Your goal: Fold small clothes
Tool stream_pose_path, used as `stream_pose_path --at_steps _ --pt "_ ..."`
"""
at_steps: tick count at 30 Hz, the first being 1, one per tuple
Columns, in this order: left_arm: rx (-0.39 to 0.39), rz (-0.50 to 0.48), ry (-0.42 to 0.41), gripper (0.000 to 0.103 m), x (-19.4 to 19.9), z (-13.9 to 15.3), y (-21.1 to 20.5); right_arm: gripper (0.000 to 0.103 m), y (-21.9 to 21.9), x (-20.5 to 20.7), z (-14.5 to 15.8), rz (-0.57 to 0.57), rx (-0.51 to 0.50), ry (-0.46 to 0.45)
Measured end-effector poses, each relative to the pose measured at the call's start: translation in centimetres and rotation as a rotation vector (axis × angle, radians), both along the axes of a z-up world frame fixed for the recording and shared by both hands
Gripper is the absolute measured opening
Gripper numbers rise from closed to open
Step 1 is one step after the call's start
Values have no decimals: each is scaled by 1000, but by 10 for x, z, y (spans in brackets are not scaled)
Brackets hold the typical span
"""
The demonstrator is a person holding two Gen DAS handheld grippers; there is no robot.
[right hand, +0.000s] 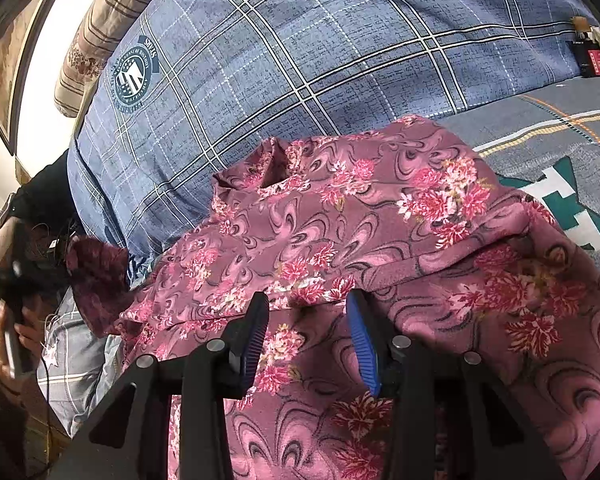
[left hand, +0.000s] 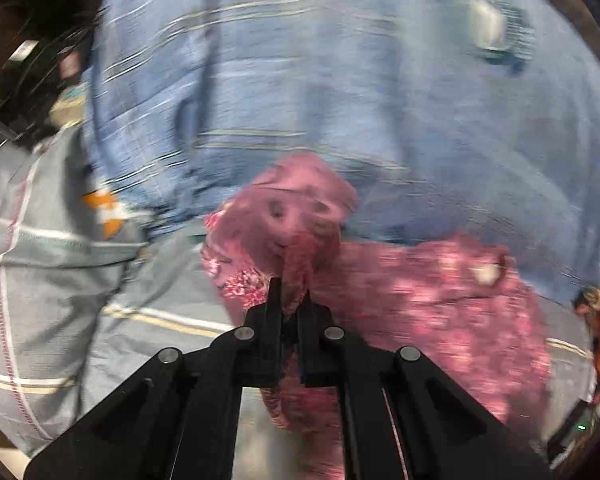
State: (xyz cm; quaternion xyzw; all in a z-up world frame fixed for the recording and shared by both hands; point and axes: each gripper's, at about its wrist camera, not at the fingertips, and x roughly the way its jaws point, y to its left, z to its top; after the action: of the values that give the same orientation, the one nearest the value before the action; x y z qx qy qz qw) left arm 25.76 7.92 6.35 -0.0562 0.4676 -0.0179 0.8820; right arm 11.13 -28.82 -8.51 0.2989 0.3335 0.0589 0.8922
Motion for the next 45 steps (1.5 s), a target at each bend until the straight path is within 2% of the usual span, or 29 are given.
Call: stream_pose_path --at_steps 4,8,11,15,17,18,19,20,21,22,25,30,31,33,34,35,36,37,39,40,42,43,44,45 --pt "-11 -128 -11 3 -11 6 -67 42 0 0 -1 1 5 -3" --pt "-46 -205 91 4 -19 -36 -116 42 -2 -1 -1 1 15 -7" --pt "-65 -215 184 4 -20 -75 -132 42 -3 -2 -2 2 22 -10" --pt "-86 -202 232 5 -27 -94 -127 42 -3 -1 0 6 24 3" --pt "-132 -219 217 13 -38 -85 -115 47 -2 5 4 20 12 40" --pt "-146 -223 207 22 -42 -81 -110 51 -2 9 7 31 14 62" --pt "-157 -225 194 35 -48 -75 -100 52 -2 13 11 36 30 81" --pt "-164 -224 183 41 -52 -71 -94 52 -2 18 16 43 53 84" --pt "-173 -220 167 53 -56 -67 -87 52 0 23 21 57 75 75" --pt "-177 -214 156 57 -60 -66 -80 53 4 30 28 84 103 60" --pt "-185 -205 167 57 -63 -72 -70 76 24 58 36 171 219 60" --pt "-235 -162 203 57 -60 -93 -61 77 67 105 14 245 405 173" --pt "-247 -154 207 57 -61 -96 -58 77 77 111 6 264 471 193" --pt "-257 -149 210 57 -62 -99 -57 70 94 117 -3 293 554 221" --pt "-257 -146 209 57 -63 -100 -57 58 100 117 -3 282 548 219" --pt "-259 -144 206 57 -63 -100 -57 32 103 117 0 277 539 205" --pt "-265 -147 203 57 -64 -100 -57 14 105 118 3 278 524 192" --pt "-270 -153 201 57 -64 -100 -59 7 105 117 11 273 480 181" --pt "-244 -156 200 57 -64 -100 -62 7 98 113 29 246 420 128" --pt "-221 -151 201 57 -63 -100 -63 7 93 108 45 224 356 80" --pt "-224 -140 213 57 -62 -105 -61 7 87 93 81 186 171 -39" --pt "-235 -129 231 57 -60 -110 -60 12 86 82 100 153 12 -95" --pt "-253 -122 245 57 -60 -114 -57 16 85 75 109 128 -103 -115" --pt "-262 -118 252 57 -60 -117 -55 20 82 71 112 113 -172 -114"
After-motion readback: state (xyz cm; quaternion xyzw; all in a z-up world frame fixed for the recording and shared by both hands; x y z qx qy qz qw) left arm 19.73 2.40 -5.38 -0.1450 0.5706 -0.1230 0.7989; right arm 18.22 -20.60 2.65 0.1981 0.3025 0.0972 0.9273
